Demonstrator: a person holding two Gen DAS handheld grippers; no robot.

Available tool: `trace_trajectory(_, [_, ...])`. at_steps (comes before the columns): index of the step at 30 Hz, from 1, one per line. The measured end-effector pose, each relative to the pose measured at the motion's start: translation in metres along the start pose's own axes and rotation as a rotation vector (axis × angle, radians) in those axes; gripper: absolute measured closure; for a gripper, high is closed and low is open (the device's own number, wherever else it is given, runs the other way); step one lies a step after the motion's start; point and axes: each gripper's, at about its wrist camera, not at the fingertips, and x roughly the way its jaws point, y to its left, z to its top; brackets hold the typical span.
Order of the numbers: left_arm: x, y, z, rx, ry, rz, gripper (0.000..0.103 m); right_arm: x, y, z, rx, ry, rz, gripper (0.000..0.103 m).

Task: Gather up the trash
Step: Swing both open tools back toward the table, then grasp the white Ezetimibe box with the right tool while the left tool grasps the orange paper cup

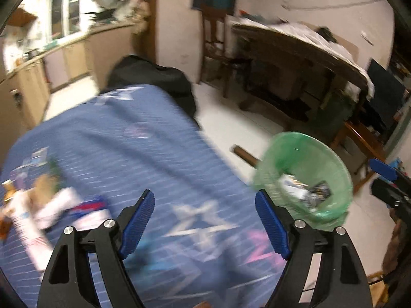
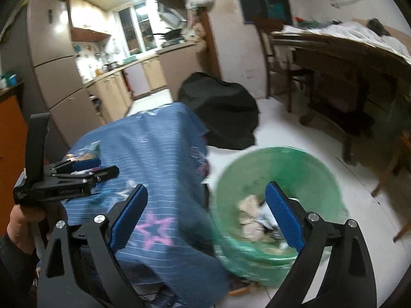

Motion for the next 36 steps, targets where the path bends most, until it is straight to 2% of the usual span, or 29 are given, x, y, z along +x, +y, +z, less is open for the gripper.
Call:
trace_trajectory(4, [-0.038,0.086,-0.02,-0.055,-0.04,0.125,0.022,0.011,0.037,0.002,-0.066,0.016,0.048,0.011])
trace_trajectory(10, [-0.092,0.246,-0.064,-0.221,-0.024,0.338,0.022,0.029,0.069,-0.001,-0.093,0.063,0.104,0.011])
trace_trajectory(12, [-0.105,0.287,-0.074,-0.264,-0.02,0.383,0.021,0.035,0.082,-0.003,-0.101,0.076,0.117,0.011])
trace_trajectory(15, [-0.115,0.339,-0.09,-0.288,0.006,0.389,0.018,0.046,0.103,-0.008,-0.119,0.099,0.144,0.011])
trace_trajectory(18, [-0.111,0.363,-0.098,-0.272,0.029,0.357,0.018,0.055,0.128,-0.013,-0.148,0.119,0.171,0.011])
trace_trajectory(22, [-0.097,0.369,-0.099,-0.241,0.037,0.29,0.017,0.068,0.159,-0.016,-0.183,0.148,0.207,0.011])
trace_trajectory(26, [-0.073,0.368,-0.095,-0.25,0.065,0.305,0.018,0.076,0.187,-0.018,-0.22,0.167,0.239,0.011])
trace_trajectory(27, [-0.069,0.369,-0.095,-0.252,0.07,0.303,0.026,0.078,0.197,-0.018,-0.235,0.171,0.249,0.011])
trace_trajectory(28, [-0.066,0.369,-0.095,-0.249,0.076,0.307,0.04,0.08,0.204,-0.018,-0.247,0.172,0.258,0.011])
trace_trajectory(30, [-0.062,0.367,-0.093,-0.236,0.079,0.326,0.052,0.082,0.217,-0.017,-0.268,0.173,0.276,0.011])
trace_trajectory(33, [-0.065,0.366,-0.098,-0.23,0.063,0.331,0.063,0.088,0.238,-0.016,-0.297,0.175,0.31,0.011])
trace_trajectory(36, [-0.073,0.36,-0.103,-0.241,0.044,0.346,0.068,0.099,0.254,-0.014,-0.309,0.192,0.334,0.011])
